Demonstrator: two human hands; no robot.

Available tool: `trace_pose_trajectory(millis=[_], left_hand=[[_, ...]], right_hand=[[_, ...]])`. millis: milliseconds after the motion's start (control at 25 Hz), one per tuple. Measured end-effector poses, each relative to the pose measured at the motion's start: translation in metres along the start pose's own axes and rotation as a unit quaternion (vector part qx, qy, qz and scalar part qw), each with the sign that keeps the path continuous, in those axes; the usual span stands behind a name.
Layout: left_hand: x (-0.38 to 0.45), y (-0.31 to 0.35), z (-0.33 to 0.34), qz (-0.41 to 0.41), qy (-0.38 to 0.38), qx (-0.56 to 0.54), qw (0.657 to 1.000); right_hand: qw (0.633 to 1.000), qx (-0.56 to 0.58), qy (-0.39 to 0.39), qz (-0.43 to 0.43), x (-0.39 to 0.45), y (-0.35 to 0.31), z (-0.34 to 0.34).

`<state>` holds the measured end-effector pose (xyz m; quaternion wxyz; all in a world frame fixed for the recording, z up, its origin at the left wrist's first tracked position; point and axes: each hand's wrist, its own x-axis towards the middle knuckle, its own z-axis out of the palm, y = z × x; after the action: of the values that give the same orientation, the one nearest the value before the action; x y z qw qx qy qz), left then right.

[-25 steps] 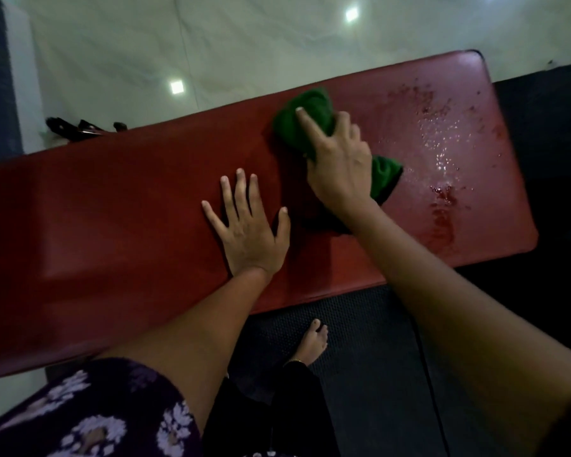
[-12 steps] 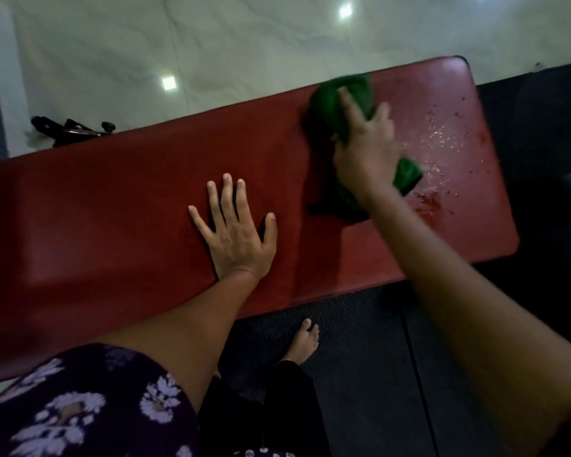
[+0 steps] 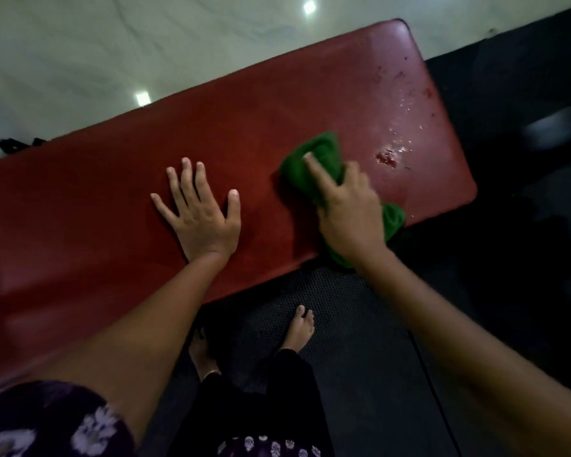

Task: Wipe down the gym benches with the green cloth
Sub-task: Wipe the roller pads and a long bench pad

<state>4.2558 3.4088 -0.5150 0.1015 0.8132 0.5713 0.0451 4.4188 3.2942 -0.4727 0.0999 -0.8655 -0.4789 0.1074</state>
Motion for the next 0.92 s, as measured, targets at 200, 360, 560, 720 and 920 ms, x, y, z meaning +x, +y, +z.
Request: trace_pose_trajectory(millis=[200, 360, 560, 720, 920], left_hand=[[0.009, 0.016, -0.015, -0.022, -0.073, -0.013, 0.997], [0.019, 0.058, -0.017, -0.014, -0.048, -0.048, 0.998], [0.038, 0.119, 0.007, 0.120, -0.053, -0.059, 0.990], [0.034, 0.117, 0.025, 0.137, -0.034, -0.015, 0.990], [0.030, 0.117, 0.029, 0.140, -0.014, -0.016, 0.990]], right_hand=[[0.999, -0.023, 0.036, -0.003, -0.020, 0.075, -0.016], [0.985, 0.031, 0.042, 0.163, -0.015, 0.064, -0.021], [0.999, -0.017, 0.034, -0.003, -0.009, 0.093, -0.030], [0.936, 0.054, 0.083, 0.338, 0.016, 0.112, -0.039], [0.998, -0.009, 0.024, 0.051, 0.034, 0.089, -0.031]])
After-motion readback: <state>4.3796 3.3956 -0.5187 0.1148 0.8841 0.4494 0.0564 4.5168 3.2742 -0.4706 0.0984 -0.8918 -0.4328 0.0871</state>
